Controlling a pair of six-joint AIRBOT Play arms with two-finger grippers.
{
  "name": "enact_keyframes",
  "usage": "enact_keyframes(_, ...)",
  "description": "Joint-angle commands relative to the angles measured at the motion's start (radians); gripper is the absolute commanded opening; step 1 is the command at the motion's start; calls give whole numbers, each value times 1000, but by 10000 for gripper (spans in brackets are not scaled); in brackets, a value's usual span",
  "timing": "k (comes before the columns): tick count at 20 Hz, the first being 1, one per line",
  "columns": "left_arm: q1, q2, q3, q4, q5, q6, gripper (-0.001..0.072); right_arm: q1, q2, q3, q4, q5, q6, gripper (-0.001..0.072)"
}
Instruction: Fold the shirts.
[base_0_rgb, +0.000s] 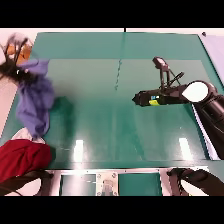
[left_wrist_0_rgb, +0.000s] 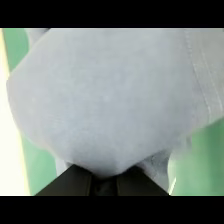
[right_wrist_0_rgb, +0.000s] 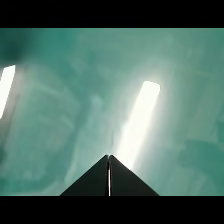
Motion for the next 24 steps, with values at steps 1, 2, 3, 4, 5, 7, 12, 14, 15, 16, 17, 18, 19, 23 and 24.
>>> enact_keyframes(1,-256,15,201,-105,-74,-15,25,-47,1,65,0,38,0,16)
enact_keyframes(2,-334,14,203,-137,-55,-27,25,-67,1,84,0,52,0,16)
enact_keyframes(3,-399,5,203,-176,-37,-29,25,-87,1,99,0,67,0,16)
enact_keyframes(4,-458,-11,203,-217,-14,-31,26,-107,1,114,0,83,1,16)
enact_keyframes(5,-501,-30,200,-249,8,-30,26,-122,1,124,1,94,1,16)
enact_keyframes(7,-557,-97,193,-309,16,-25,27,-145,1,134,3,115,1,48)
enact_keyframes(12,-562,-278,192,-367,37,-41,702,-173,1,134,1,163,1,376)
enact_keyframes(14,-531,-281,199,-294,17,-40,702,-208,1,134,-1,179,1,445)
enact_keyframes(15,-503,-281,210,-263,-22,-42,702,-239,0,134,-1,191,1,455)
enact_keyframes(16,-469,-281,213,-253,-64,-42,695,-273,0,132,-1,208,1,455)
enact_keyframes(17,-430,-282,209,-257,-110,-63,695,-313,0,125,-1,227,2,455)
enact_keyframes(18,-388,-282,190,-283,-146,-92,695,-345,0,108,-1,237,2,455)
enact_keyframes(19,-349,-282,156,-338,-173,-109,695,-371,0,75,-1,243,16,454)
enact_keyframes(23,-311,-282,-106,-623,-146,-72,696,-388,0,-142,34,259,29,452)
enact_keyframes(24,-325,-282,-195,-693,-93,-55,695,-376,0,-201,66,253,0,452)
